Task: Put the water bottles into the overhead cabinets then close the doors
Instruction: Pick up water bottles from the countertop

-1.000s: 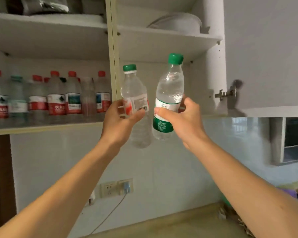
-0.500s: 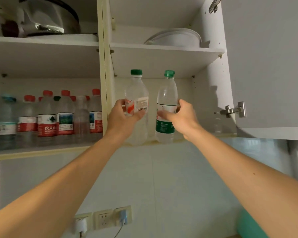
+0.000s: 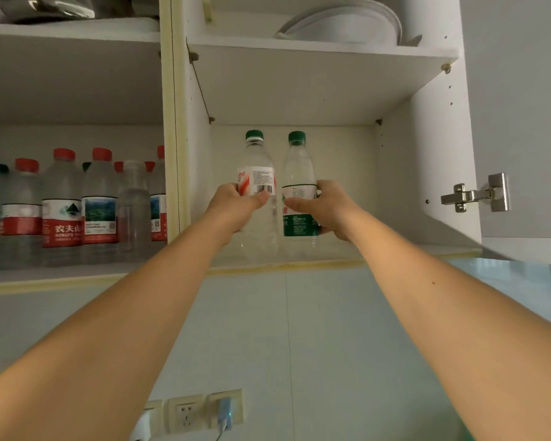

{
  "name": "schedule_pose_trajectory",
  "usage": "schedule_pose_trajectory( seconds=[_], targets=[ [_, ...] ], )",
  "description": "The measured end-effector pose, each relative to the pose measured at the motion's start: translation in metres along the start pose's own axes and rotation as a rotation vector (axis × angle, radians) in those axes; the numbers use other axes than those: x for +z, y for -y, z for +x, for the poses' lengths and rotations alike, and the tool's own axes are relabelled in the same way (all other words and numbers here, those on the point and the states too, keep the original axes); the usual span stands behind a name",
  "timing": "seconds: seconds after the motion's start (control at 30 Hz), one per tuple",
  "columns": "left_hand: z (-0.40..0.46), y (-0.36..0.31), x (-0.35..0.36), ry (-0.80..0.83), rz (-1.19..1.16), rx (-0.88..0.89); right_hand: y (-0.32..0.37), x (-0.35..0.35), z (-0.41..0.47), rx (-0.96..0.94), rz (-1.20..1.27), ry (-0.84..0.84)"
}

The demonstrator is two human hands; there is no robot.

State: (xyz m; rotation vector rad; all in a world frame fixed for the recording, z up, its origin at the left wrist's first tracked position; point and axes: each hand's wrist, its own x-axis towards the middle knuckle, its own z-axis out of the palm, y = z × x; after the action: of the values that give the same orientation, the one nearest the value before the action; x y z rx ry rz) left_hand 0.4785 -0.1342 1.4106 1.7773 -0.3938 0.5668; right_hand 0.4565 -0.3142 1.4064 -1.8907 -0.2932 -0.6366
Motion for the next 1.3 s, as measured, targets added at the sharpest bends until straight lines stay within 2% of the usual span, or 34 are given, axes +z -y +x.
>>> schedule_pose_trajectory(
  seconds=[0.17,0.37,0.47,0.57,0.67,0.77,0.83,0.93,1.03,1.3],
  targets=[
    [0.015,0.008,0.009,-0.053,0.051,-0.011,-0.007,0.003,0.011,0.000,0.040,0.027],
    [0.016,0.008,0.007,-0.031,0.055,-0.033,-0.009,0.005,0.010,0.000,0.036,0.017],
    [0.012,0.006,0.002,0.048,0.056,-0.114,-0.006,0.002,0.009,0.032,-0.092,0.041],
    [0.004,0.004,-0.006,0.046,0.078,-0.122,0.001,-0.003,0.004,0.045,-0.271,0.023],
    [-0.018,-0.001,-0.012,-0.052,0.178,-0.015,0.004,0.002,-0.013,-0.081,-0.367,-0.157],
    [-0.053,-0.005,-0.023,-0.178,0.212,0.256,0.003,0.010,-0.042,-0.260,-0.363,-0.329],
    [-0.081,-0.003,-0.033,-0.194,0.158,0.442,0.002,0.017,-0.066,-0.364,-0.308,-0.374],
    [-0.119,0.011,-0.047,-0.148,0.125,0.535,-0.005,0.033,-0.112,-0.506,-0.217,-0.415],
    [-0.149,0.036,-0.056,-0.100,0.108,0.492,-0.023,0.053,-0.157,-0.509,-0.169,-0.358],
    [-0.234,0.145,-0.067,0.019,0.039,0.154,-0.111,0.105,-0.246,-0.166,-0.293,-0.017]
  ],
)
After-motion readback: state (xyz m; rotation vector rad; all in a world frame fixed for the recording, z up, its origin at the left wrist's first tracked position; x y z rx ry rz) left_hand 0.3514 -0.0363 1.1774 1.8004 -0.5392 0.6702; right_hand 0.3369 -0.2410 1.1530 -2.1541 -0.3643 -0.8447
